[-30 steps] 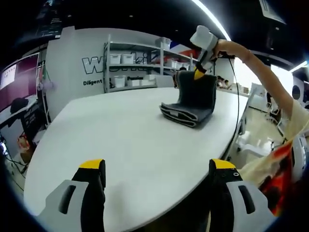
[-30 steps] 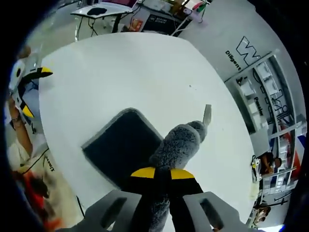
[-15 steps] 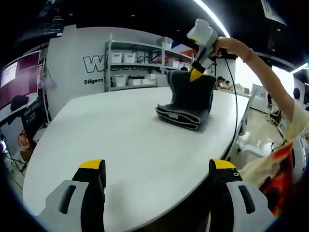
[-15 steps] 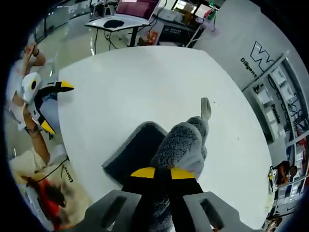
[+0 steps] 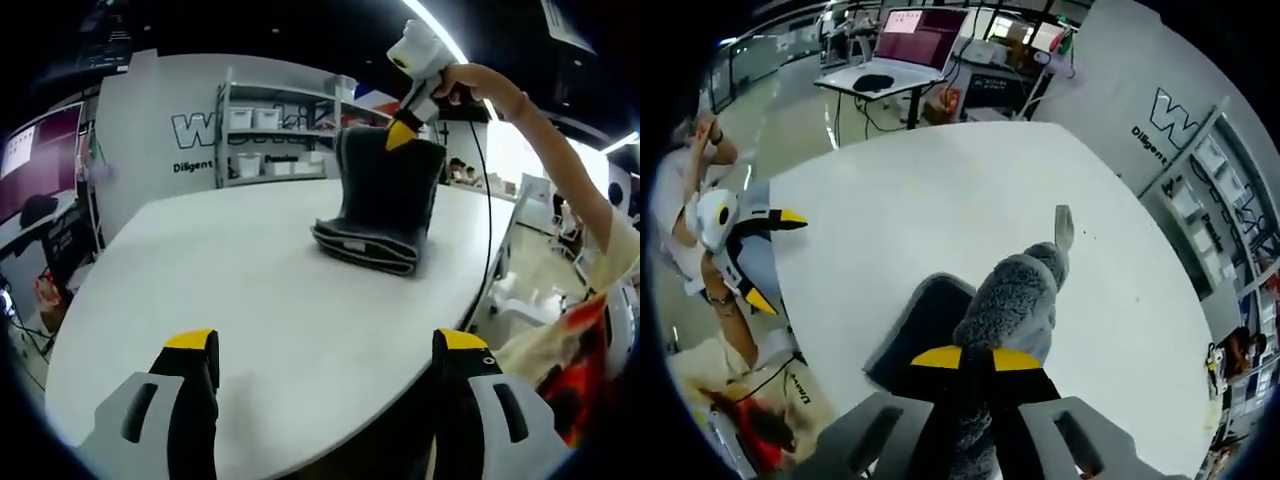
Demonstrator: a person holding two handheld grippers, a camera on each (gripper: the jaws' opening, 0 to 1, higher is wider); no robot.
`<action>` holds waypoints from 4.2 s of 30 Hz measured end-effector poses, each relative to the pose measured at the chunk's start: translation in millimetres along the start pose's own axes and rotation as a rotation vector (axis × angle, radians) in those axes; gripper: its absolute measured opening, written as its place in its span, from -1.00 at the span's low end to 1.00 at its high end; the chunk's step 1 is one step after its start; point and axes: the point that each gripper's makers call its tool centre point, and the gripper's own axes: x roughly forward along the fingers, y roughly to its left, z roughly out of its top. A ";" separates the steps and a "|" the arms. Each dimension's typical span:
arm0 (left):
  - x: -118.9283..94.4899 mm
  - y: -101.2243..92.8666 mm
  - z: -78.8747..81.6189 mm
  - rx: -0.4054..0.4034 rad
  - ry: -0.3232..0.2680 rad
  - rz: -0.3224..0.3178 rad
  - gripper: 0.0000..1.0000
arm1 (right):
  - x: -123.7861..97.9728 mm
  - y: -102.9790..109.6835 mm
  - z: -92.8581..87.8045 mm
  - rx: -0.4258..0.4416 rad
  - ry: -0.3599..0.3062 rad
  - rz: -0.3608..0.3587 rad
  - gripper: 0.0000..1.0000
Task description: Fold the towel on the table until its edges align and the towel forms a compact rectangular stack.
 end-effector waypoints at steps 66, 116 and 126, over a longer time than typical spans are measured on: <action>2.1 8.0 9.9 -0.040 -0.059 0.017 0.76 | 24.2 31.8 -76.6 -0.056 -0.269 0.214 0.99; 44.3 -96.9 85.3 0.069 -0.217 -0.138 0.41 | -17.7 -8.7 -205.2 0.154 -0.719 -0.005 0.99; 76.7 -131.7 95.0 0.087 -0.219 -0.215 0.14 | -13.1 -2.0 -208.0 0.148 -0.720 0.022 0.99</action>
